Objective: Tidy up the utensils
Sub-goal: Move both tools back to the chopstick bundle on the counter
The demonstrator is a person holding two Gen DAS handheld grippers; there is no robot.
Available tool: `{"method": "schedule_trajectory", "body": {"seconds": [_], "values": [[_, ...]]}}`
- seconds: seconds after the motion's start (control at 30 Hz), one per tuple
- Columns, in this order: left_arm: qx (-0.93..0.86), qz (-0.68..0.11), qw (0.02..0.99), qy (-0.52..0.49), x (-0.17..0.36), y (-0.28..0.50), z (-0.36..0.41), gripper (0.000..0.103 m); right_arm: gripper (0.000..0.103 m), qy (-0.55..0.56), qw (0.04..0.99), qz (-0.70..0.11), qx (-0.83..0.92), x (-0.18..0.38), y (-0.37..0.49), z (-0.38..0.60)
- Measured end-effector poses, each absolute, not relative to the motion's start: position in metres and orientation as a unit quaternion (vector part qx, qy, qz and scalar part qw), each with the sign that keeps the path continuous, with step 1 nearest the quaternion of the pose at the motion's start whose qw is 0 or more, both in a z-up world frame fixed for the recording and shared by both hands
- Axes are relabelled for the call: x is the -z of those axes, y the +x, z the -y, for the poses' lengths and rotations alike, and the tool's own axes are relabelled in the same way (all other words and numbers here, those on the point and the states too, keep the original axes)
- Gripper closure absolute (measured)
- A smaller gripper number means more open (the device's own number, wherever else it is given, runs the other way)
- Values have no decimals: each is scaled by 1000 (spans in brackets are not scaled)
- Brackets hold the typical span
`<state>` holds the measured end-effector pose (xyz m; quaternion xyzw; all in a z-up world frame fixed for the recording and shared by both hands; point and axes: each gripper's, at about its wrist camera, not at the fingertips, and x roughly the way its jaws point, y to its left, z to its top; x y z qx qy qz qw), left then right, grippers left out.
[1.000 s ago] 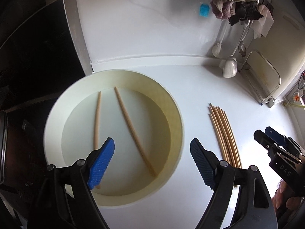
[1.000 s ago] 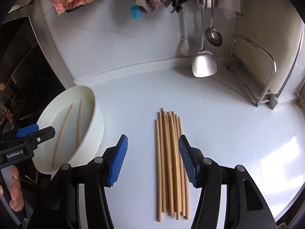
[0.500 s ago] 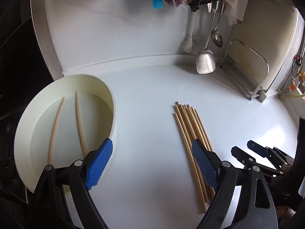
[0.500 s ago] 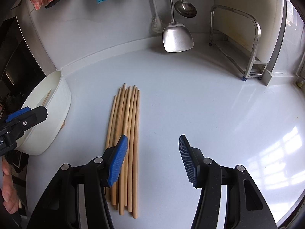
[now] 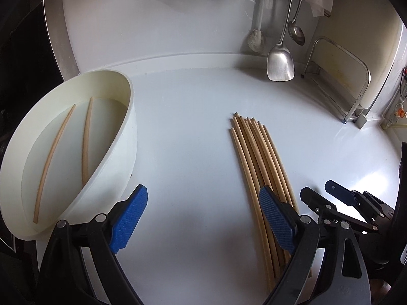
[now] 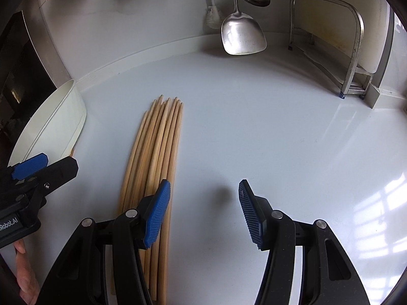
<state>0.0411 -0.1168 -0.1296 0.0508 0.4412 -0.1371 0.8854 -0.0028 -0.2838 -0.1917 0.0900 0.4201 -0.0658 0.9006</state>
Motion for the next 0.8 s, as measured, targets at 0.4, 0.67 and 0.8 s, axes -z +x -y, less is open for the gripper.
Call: {"method": "schedule_trajectory", "body": {"seconds": [0.4, 0.67, 0.8], "values": [[132, -467, 873, 45, 143, 42, 119, 15, 49, 41, 902, -424, 66, 196, 4, 272], [127, -481, 867, 35, 148, 44, 117, 15, 49, 36, 901, -426, 67, 197, 2, 267], [124, -480, 868, 35, 146, 43, 116, 15, 49, 23, 902, -427, 69, 196, 1, 262]]}}
